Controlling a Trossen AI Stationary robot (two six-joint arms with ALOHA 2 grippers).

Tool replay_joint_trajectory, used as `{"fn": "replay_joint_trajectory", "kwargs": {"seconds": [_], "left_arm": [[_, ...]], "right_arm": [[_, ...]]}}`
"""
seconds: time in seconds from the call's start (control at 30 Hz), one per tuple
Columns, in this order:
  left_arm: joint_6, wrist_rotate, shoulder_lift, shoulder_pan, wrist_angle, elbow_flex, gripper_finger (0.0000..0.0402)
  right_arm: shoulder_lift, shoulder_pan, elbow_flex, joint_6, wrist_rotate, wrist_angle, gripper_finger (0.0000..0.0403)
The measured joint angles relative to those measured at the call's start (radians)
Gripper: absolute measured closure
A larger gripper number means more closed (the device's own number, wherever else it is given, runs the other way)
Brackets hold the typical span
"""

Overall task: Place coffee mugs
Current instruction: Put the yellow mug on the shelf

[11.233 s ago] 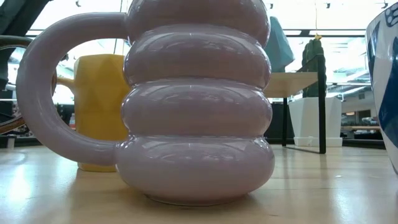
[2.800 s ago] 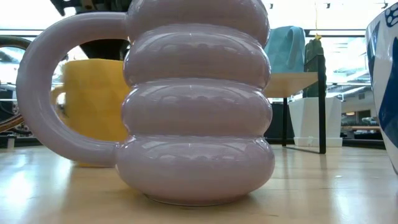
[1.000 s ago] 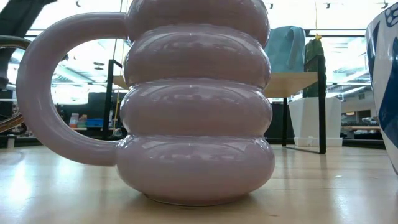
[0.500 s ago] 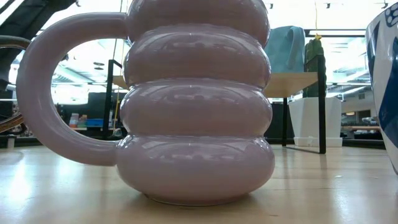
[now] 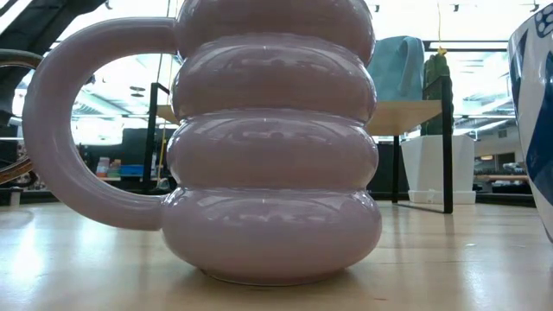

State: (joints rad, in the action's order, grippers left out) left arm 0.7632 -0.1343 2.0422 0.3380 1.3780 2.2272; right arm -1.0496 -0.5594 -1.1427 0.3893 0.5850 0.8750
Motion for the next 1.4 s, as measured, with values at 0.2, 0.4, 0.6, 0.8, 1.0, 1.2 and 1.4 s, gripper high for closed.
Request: {"fn": "replay_joint_trajectory", "kwargs": {"seconds": [0.2,0.4,0.6,0.8,1.0,1.2,1.4], "left_arm": [[0.01,0.05,0.0,-0.029,-0.022,0.0,0.0337],[-0.008,0.098,0.0,-0.05,-0.056,0.0,0.0278],[-0.031,0.168,-0.033,-0.079,-0.107,0.0,0.0238],[-0.125,0.194,-0.107,-0.125,-0.093,0.0,0.0235],[-0.242,0.198,-0.208,-0.168,-0.086,-0.016,0.0249],[-0.315,0.222,-0.348,-0.249,-0.13,-0.245,0.0276],[-0.391,0.291,-0.573,-0.301,-0.362,-0.616,0.0285]], "right_arm": [[0.0,0.0,0.0,0.0,0.0,-0.005,0.0186],[0.0,0.0,0.0,0.0,0.001,-0.006,0.0186],[-0.001,0.0,0.0,0.0,0.002,-0.007,0.0186],[-0.001,0.0,0.0,-0.016,0.003,-0.024,0.0186],[-0.007,0.026,-0.018,-0.058,0.026,-0.019,0.0186],[-0.045,0.088,-0.037,-0.141,0.002,-0.045,0.0186],[-0.115,0.192,-0.037,-0.237,-0.071,-0.133,0.0186]]}}
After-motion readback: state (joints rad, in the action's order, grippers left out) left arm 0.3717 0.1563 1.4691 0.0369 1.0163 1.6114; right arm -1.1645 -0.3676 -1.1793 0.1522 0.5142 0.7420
